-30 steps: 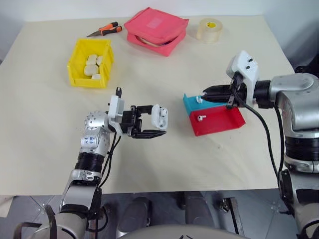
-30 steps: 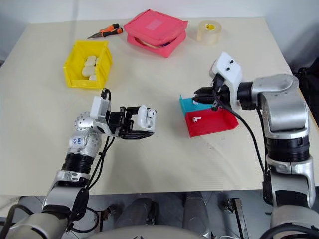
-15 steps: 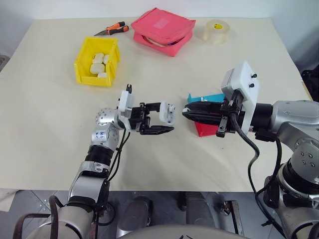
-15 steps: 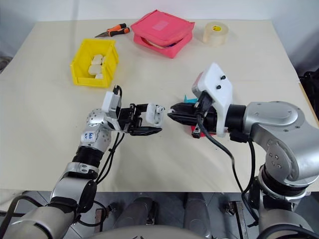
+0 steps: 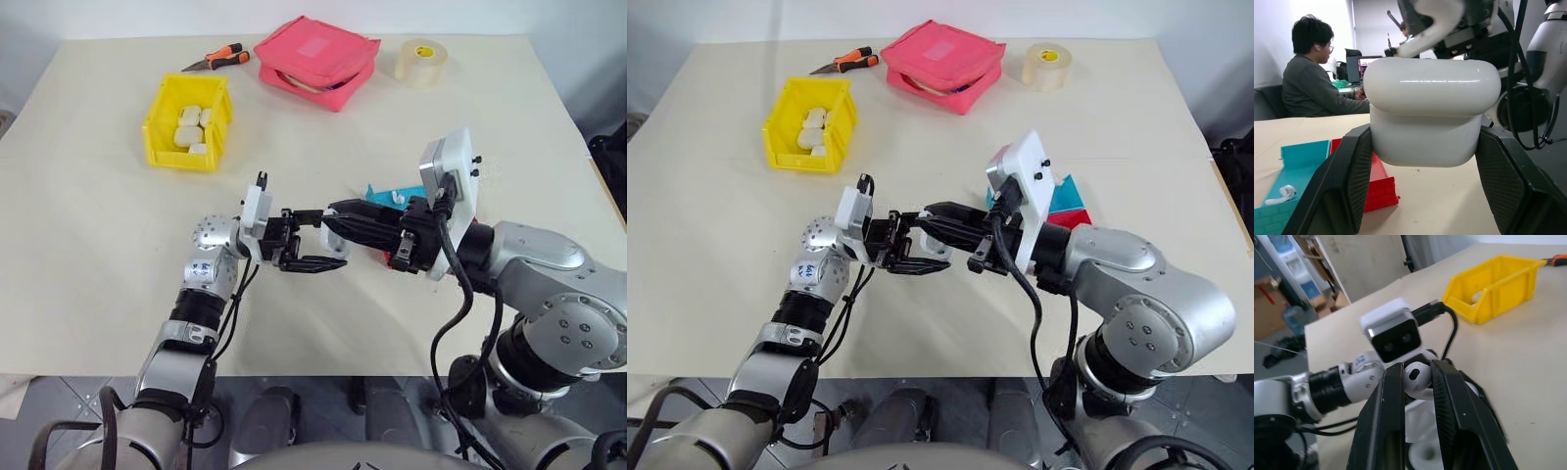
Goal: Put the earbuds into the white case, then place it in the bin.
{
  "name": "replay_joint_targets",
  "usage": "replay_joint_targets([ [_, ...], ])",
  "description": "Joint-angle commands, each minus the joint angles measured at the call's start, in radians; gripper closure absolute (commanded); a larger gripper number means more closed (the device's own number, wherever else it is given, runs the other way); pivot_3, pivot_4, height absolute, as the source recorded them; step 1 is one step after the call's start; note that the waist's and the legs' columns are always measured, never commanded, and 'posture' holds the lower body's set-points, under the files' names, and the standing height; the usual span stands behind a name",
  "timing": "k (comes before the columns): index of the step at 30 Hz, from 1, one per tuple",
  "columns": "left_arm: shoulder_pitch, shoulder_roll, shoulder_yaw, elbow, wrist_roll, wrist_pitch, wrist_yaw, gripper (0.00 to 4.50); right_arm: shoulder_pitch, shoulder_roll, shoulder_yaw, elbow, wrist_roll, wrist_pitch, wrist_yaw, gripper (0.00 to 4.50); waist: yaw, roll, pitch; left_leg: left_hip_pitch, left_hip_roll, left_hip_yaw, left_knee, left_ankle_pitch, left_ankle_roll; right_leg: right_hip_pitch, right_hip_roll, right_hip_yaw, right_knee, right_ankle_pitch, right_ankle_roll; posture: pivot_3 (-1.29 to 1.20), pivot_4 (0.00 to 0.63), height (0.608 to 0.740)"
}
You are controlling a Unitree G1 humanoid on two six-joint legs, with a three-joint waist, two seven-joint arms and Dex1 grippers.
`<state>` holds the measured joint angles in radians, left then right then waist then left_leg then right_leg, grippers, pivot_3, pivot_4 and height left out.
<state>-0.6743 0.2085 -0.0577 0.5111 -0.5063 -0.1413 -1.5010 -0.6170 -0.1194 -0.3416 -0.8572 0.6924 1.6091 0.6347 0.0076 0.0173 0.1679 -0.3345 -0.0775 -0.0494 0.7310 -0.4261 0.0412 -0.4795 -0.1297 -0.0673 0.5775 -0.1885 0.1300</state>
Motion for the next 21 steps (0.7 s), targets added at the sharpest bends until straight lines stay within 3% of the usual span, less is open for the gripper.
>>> replay_joint_targets([
  [1,-0.001,0.003,0.006,-0.042,-0.010,-0.010,-0.041,1.72,0.026,0.020,-0.025,-0.014,0.074,0.005,-0.052,4.07,-0.006,0.000,0.000,0.000,0.000,0.000,0.000,0.000,0.000,0.000,0.000,0.000,0.000,0.000,0.000,0.00,0.150,0.740],
  [21,-0.033,0.005,0.039,0.011,-0.010,-0.049,-0.033,1.72,0.109,-0.043,-0.077,0.062,0.406,0.005,-0.321,4.07,-0.011,0.000,0.000,0.001,0.000,0.001,-0.001,0.000,0.000,0.000,0.000,0.000,0.000,0.000,0.000,0.00,0.150,0.740],
])
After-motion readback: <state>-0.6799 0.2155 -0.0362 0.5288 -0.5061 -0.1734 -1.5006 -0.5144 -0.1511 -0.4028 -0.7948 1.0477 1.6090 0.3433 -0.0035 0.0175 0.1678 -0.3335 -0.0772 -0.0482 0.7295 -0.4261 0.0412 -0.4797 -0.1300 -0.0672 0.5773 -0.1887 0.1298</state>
